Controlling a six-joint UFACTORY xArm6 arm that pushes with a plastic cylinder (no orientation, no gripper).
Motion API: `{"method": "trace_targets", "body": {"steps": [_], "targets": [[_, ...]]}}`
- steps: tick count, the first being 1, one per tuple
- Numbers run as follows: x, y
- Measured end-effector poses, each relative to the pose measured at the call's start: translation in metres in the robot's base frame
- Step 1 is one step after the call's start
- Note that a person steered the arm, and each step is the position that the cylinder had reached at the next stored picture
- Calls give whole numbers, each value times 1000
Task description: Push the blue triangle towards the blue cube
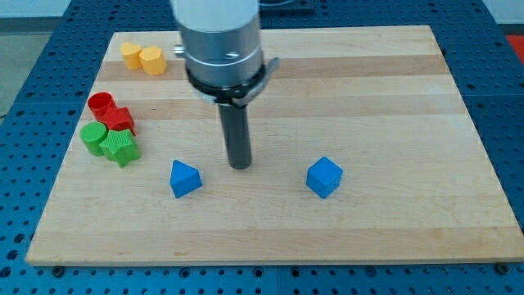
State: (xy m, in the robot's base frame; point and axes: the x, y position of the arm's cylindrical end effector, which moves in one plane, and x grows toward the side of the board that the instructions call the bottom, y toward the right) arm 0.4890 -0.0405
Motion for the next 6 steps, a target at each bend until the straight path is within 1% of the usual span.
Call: {"method": "trace_targets", "body": {"steps": [1,3,4,5,6], "targets": [[3,-17],[-20,-120],[35,-125],[55,-106],[37,-54]]}}
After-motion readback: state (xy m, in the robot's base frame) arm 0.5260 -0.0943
